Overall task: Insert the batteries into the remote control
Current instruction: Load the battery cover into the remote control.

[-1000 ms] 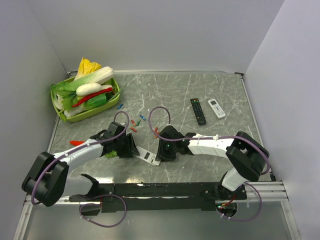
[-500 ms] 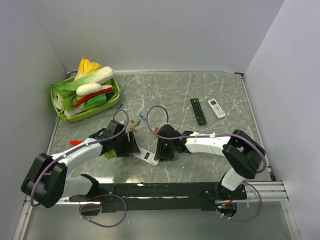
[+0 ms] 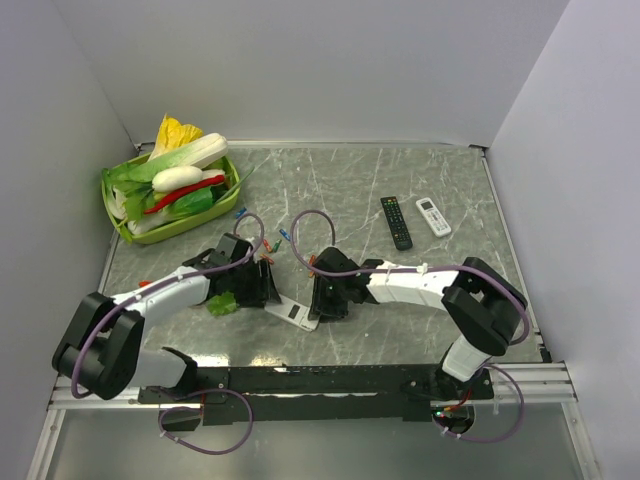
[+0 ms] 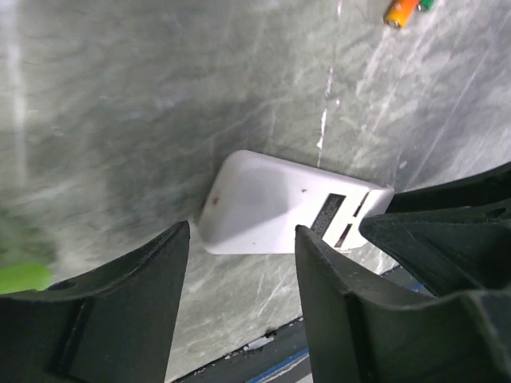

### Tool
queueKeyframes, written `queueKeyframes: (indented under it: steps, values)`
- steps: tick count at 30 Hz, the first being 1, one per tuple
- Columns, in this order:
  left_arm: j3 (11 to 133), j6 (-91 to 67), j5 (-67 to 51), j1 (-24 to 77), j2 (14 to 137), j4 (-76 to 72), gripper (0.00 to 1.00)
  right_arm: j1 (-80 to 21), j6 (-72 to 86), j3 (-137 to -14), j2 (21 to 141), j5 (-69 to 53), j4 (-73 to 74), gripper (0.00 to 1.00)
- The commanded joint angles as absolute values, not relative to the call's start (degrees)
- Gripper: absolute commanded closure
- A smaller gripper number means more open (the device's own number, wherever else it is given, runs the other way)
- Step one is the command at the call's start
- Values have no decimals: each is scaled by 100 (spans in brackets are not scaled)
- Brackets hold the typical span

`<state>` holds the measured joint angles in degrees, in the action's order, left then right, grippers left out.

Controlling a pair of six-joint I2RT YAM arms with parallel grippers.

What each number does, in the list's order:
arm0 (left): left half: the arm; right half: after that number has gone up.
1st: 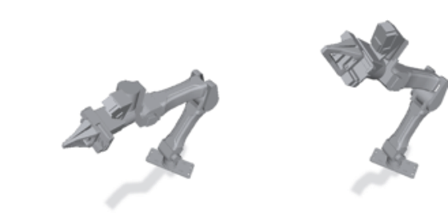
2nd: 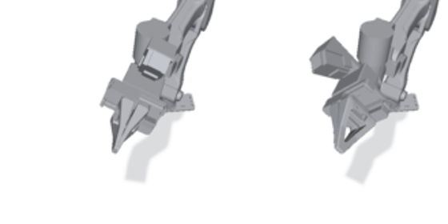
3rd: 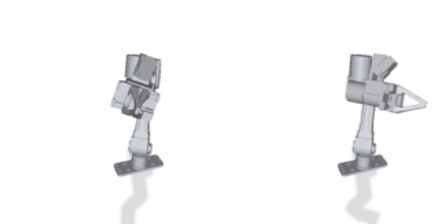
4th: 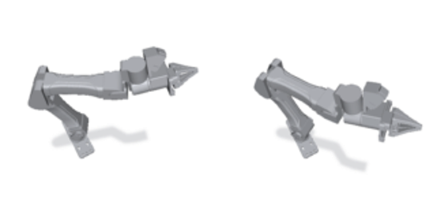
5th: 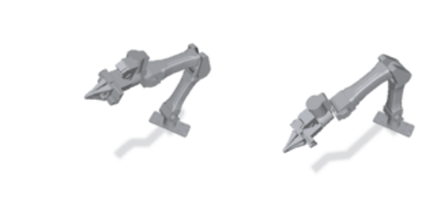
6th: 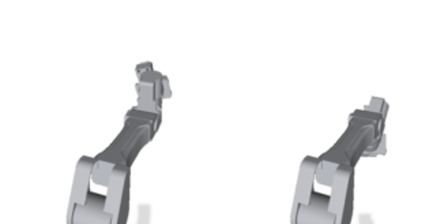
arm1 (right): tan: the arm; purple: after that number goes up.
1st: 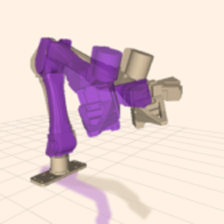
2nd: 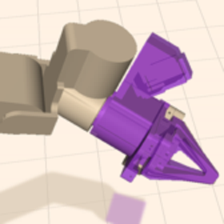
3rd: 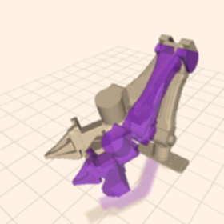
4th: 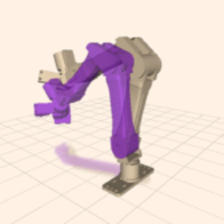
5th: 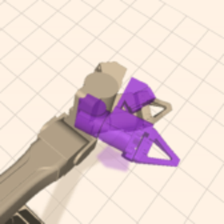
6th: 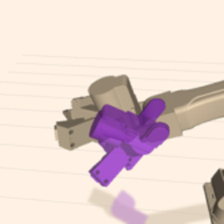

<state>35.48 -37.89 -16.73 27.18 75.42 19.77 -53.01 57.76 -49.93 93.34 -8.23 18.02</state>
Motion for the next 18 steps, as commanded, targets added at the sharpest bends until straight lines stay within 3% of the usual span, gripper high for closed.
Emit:
queueKeyframes:
  steps: [1, 10, 18]
  values:
    - [3560, -3770, -2152, 2873, 7672, 1679, 43, -5335, 5783, -5291, 9554, -800, 1907, 57]
    - [3147, -4332, -2391, 3059, 7445, 1415, 61, -5326, 5476, -5581, 9773, -660, 2039, 57]
    - [2945, -4833, -2628, 3181, 7049, 1283, 64, -5203, 4878, -6012, 9993, -413, 2241, 57]
